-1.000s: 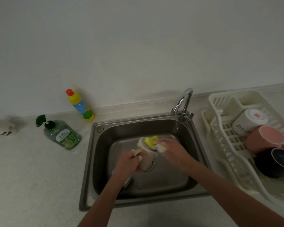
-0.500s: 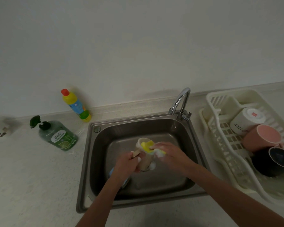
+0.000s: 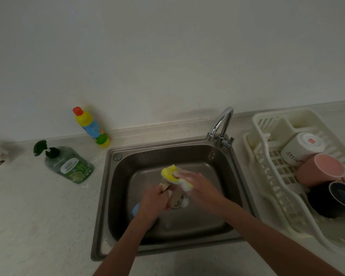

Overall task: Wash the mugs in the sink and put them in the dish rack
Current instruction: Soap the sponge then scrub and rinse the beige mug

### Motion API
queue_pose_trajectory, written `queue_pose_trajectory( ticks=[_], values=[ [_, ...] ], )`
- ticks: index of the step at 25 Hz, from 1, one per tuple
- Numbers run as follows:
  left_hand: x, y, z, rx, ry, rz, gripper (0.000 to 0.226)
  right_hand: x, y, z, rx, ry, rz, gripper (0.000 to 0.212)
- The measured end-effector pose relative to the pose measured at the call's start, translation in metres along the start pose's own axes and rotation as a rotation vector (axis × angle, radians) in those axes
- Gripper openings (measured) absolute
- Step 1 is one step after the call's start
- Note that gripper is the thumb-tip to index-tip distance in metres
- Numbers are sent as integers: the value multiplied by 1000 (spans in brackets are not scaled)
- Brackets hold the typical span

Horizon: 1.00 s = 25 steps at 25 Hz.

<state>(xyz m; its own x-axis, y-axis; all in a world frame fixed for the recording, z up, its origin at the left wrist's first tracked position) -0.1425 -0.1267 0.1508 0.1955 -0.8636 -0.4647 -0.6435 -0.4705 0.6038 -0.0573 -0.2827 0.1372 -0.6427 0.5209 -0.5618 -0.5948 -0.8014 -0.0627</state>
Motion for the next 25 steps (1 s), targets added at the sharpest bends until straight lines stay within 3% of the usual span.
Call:
queue_pose_trajectory(
  ticks=[3, 8, 12, 15, 18, 21, 23, 25],
  values=[
    [-3, -1, -3, 8, 49, 4, 14, -6, 1, -15, 121, 45, -13, 39],
    [1, 1, 0, 34, -114, 19, 21, -2, 18, -16, -99, -129, -74, 41],
    [5, 0, -6, 60, -16, 36, 14, -13, 6, -24, 27, -116, -152, 37],
    [1, -6, -2, 59, -43, 2, 16, -13, 28, -22, -58, -160, -239, 38],
    [7, -6, 2, 50, -69, 19, 15, -5, 19, -13, -91, -154, -126, 43],
    [9, -3, 4, 45, -27, 41, 16, -5, 5, -22, 83, 62, 32, 50],
    [5, 1, 5, 36, 11, 47, 19, -9, 14, -28, 109, 84, -11, 49],
    [3, 2, 9, 19, 8, 53, 16, -6, 28, -27, 18, 6, -95, 47]
  ],
)
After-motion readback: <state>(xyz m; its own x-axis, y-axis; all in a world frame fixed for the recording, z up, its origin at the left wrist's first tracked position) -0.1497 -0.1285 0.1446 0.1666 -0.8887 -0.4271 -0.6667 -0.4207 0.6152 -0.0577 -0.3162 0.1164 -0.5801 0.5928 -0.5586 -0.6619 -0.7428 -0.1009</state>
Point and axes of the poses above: each hand's wrist, its own y-axis away from the middle knuckle, its own x-axis out of the palm, z = x × y, the point moved 2 cm from there along -y, towards the middle knuckle, and after that the axes turned 10 degrees about -x, right-handed, at the moved point
